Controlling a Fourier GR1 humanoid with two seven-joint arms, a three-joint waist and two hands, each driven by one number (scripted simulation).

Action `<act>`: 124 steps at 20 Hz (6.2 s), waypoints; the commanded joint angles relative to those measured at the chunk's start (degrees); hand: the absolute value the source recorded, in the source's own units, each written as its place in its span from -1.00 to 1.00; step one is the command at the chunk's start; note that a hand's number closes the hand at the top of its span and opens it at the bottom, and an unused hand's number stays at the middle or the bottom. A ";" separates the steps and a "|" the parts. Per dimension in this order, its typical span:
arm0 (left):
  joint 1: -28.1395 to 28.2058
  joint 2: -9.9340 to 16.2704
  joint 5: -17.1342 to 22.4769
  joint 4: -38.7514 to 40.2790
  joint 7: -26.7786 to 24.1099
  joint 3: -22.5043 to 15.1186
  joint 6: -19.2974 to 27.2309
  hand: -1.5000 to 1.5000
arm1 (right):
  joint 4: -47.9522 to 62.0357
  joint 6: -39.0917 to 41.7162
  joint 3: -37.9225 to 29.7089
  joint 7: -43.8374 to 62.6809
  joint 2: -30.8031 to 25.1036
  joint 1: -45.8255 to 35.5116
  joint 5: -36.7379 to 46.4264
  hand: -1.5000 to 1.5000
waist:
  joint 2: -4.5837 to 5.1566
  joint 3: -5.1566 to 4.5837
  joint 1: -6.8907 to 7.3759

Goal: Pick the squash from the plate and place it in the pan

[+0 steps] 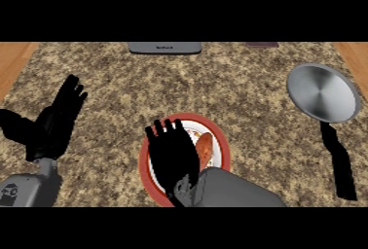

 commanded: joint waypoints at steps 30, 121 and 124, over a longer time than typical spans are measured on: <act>-2.13 -3.06 -4.36 -0.52 3.68 3.98 -2.36 0.00 | 26.22 -16.23 5.10 -8.63 1.54 -2.51 -2.03 -1.00 | 0.12 0.03 0.16; -4.06 -6.83 -6.45 1.13 1.75 5.62 -6.65 0.00 | 76.58 -53.07 -57.01 -65.40 -36.05 -6.01 -9.43 -1.00 | 1.39 0.32 1.92; 0.23 -4.59 -4.55 -1.26 0.67 7.86 -8.85 0.00 | 74.04 -52.93 -62.66 -71.27 -36.70 -4.94 -15.23 -1.00 | 0.94 0.32 1.84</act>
